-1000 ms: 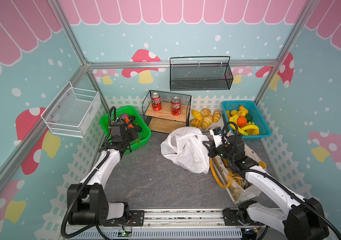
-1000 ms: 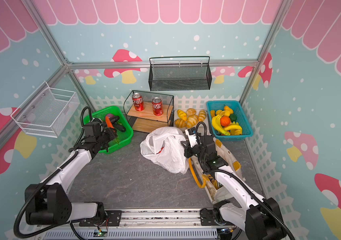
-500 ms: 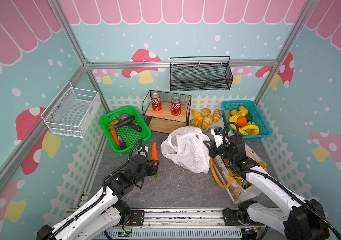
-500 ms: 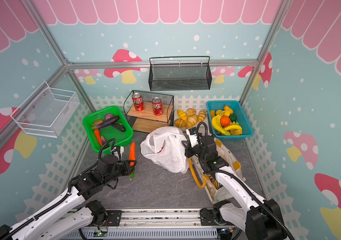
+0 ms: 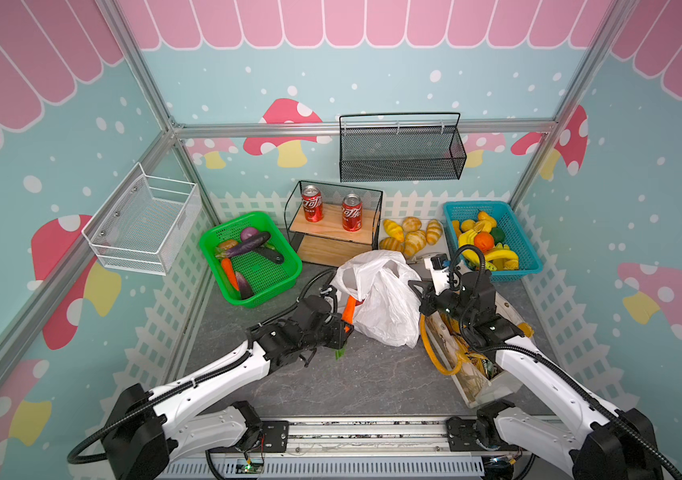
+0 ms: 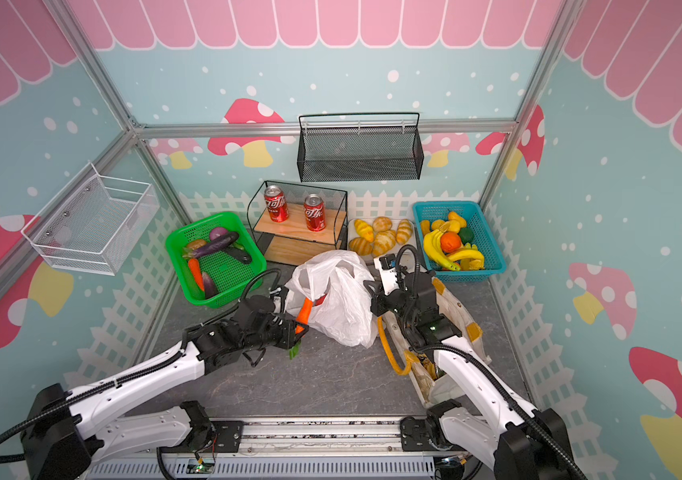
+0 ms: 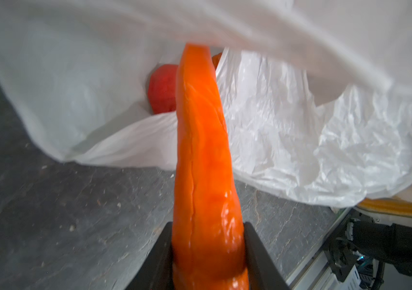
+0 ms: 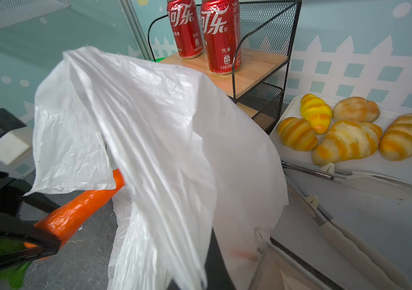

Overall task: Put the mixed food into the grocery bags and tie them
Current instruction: 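Carry the carrot into the white plastic bag with the left gripper, then open the left gripper to drop the carrot inside the bag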

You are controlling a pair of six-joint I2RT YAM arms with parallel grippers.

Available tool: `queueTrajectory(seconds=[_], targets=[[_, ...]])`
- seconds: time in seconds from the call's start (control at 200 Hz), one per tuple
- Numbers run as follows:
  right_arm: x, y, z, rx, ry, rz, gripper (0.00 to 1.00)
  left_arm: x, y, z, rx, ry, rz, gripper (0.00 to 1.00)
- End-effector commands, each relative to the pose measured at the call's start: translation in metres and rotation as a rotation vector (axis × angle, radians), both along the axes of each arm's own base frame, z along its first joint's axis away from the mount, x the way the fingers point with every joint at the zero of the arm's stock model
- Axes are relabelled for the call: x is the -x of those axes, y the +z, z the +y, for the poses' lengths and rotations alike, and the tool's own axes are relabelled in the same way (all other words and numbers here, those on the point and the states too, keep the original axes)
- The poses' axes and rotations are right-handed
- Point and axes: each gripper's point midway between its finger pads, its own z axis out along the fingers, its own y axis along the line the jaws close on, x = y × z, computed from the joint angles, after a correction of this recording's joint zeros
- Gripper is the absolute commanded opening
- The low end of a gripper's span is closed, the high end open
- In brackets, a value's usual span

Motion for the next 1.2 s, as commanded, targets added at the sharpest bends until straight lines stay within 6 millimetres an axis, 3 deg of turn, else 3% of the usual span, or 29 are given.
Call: queueTrajectory(seconds=[0.0, 0.295, 0.545, 0.665, 0.816, 1.001, 1.196], targets=[[0.005, -0.004, -0.003, 0.001, -0.002, 0.008, 0.0, -0.039, 0.021, -0.014, 0.065, 0.004, -0.051, 0.19], [0.011, -0.014, -0.002, -0.009, 0.016, 0.033, 0.0, -0.114, 0.005, -0.033, 0.065, 0.07, -0.002, 0.26], [0.013, -0.017, -0.002, -0.008, 0.021, 0.039, 0.0, -0.147, -0.028, -0.046, 0.03, 0.134, 0.08, 0.41], [0.013, -0.019, -0.001, -0.008, 0.026, 0.047, 0.0, -0.143, -0.036, -0.072, 0.07, 0.095, 0.115, 0.52], [0.012, -0.019, -0.002, -0.004, 0.021, 0.043, 0.0, -0.132, -0.021, -0.088, 0.097, 0.033, 0.075, 0.69], [0.012, -0.02, -0.003, 0.0, 0.014, 0.04, 0.0, -0.118, -0.008, -0.069, 0.099, 0.029, 0.042, 0.79], [0.011, -0.02, -0.004, 0.005, 0.007, 0.04, 0.0, -0.084, -0.002, -0.039, 0.077, 0.0, 0.025, 0.81]])
